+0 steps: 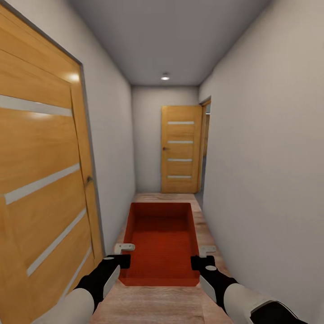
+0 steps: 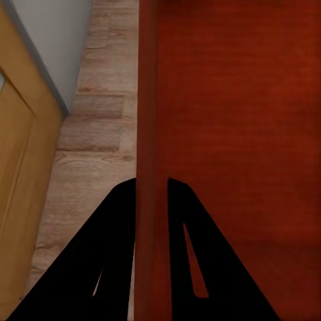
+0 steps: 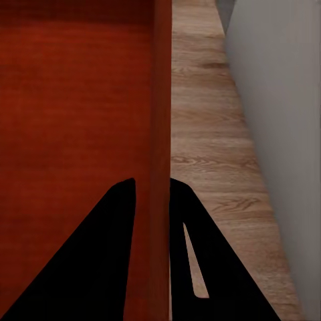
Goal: Move the two storage containers from the living room to the garage. In the garage, place one container on the floor and stack the other container on top of it (either order is fine).
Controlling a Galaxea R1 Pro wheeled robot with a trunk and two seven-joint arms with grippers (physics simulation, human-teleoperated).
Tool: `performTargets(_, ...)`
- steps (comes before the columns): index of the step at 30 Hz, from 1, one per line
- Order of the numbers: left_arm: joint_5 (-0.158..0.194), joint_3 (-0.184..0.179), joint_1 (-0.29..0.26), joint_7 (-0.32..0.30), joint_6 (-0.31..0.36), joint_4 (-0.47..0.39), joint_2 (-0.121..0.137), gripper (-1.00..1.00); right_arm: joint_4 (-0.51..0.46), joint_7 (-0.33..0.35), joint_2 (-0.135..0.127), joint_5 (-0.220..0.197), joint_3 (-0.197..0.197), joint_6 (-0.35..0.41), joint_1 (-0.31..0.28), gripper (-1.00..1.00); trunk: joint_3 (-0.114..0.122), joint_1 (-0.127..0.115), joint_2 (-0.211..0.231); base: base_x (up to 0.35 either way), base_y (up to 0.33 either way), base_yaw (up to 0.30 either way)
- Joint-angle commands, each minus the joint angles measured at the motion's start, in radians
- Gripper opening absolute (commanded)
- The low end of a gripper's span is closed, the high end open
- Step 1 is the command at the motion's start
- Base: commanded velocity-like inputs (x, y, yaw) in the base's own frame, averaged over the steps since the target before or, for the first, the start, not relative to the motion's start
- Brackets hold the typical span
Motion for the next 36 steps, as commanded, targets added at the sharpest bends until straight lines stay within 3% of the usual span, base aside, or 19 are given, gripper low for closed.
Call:
performTargets(1, 0.006, 0.067, -0.001, 0.013, 0.006, -0.004, 0.027, -1.0, 0.0, 0.001, 0.0, -0.011, -0.004, -0.003, 0.0, -1.0, 0.0, 0.001, 0.0, 0.323, 0.144, -0.042)
performTargets(15, 0.006, 0.067, -0.001, 0.013, 0.006, -0.004, 0.027, -1.0, 0.001, 0.003, 0.0, -0.011, -0.004, -0.003, 0.0, -1.0, 0.0, 0.001, 0.0, 0.323, 0.141, -0.004)
performTargets(36, 0.007, 0.067, -0.001, 0.013, 0.006, -0.002, 0.029, -1.0, 0.001, 0.003, 0.0, -0.011, -0.004, -0.004, 0.0, -1.0, 0.0, 0.001, 0.0, 0.324, 0.006, 0.0)
